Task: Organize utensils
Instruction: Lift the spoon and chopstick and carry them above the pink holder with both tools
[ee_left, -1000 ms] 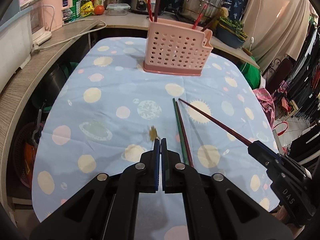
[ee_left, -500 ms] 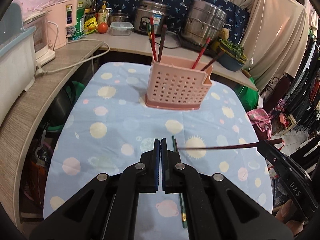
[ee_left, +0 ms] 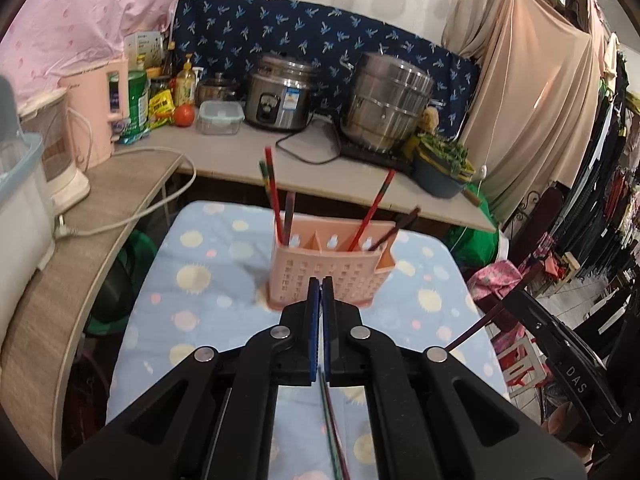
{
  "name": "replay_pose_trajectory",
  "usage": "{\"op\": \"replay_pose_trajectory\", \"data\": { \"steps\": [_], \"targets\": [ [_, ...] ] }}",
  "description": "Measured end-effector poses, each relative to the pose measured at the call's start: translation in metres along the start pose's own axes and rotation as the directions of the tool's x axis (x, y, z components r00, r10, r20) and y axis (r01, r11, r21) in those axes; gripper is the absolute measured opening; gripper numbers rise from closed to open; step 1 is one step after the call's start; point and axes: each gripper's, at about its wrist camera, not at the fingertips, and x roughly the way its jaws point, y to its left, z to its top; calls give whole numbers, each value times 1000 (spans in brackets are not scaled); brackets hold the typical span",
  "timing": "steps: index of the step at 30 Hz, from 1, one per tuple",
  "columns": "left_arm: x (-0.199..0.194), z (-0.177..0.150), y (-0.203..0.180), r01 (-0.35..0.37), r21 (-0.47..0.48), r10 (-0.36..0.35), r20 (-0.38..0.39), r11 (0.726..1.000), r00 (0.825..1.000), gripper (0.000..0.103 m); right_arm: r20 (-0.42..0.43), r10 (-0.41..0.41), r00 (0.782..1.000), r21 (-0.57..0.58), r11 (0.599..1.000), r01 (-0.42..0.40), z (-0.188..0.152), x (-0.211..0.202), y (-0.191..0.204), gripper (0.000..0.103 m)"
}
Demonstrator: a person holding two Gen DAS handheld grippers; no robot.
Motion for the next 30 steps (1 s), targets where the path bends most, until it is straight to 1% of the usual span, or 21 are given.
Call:
{"op": "replay_pose_trajectory", "data": {
  "steps": [8,11,15,20,22,30],
  "targets": [
    [9,53,-7,25,-6,-25,80,1000,996,1,112,28,993,54,998,-34,63,22,-1,7],
    [19,68,-9,24,-7,-24,89,1000,996,1,139,26,990,76,996,-37,83,37,-2,7],
    [39,78,-10,2,-3,-2,78,1000,997,1,157,9,988,88,996,-23,100,58,-4,7],
    [66,81,-7,-24,-1,24,37,1000,999,1,127,-3,992,88,996,-8,102,90,-7,7],
    [76,79,-5,-34,0,34,21,999,999,1,113,-11,994,82,997,2,98,100,-7,7],
    [104,68,0,-36,-4,35,-27,999,999,1,43,-12,999,70,997,9,78,132,-8,7]
  ]
}}
